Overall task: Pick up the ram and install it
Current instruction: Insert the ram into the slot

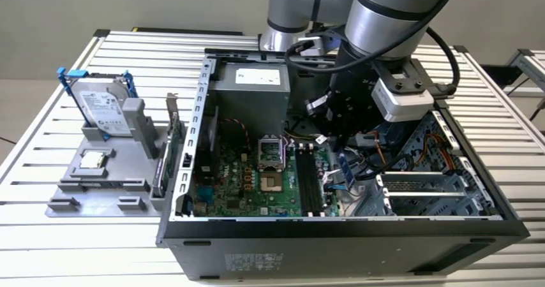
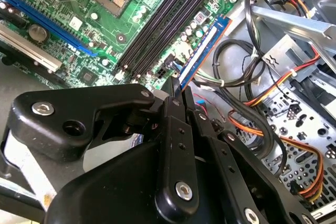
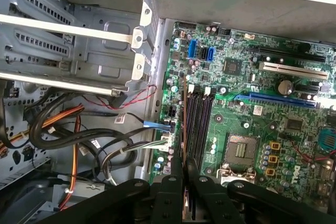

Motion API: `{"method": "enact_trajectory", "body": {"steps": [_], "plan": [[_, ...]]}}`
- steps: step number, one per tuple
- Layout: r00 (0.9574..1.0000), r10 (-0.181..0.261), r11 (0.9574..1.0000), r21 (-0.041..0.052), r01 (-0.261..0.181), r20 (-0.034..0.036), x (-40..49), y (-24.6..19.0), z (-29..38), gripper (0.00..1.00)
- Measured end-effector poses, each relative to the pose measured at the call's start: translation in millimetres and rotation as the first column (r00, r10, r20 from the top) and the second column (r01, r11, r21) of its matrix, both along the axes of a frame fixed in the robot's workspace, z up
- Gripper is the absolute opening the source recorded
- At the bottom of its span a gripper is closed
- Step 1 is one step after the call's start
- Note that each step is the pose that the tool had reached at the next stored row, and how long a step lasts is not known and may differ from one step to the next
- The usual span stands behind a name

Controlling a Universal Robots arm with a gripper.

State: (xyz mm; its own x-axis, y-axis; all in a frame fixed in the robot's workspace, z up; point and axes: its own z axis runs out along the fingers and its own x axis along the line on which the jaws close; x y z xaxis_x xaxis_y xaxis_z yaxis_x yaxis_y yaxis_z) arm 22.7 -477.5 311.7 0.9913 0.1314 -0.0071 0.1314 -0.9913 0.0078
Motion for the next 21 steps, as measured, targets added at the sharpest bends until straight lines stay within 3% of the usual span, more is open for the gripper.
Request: {"method": "enact_trajectory", "body": {"steps": [8, 16, 21], "plan": [[1.0000, 0.000, 1.0000, 0.0001, 0.000, 0.0000, 0.0, 0.0, -0.3, 0.00], [1.0000, 0.000, 1.0000, -0.0003, 0.000, 0.0000, 0.1, 0.0, -8.0, 0.00], [1.0000, 0.000, 1.0000, -0.0009, 0.000, -0.0001, 0.1, 0.0, -9.0, 0.00]]}}
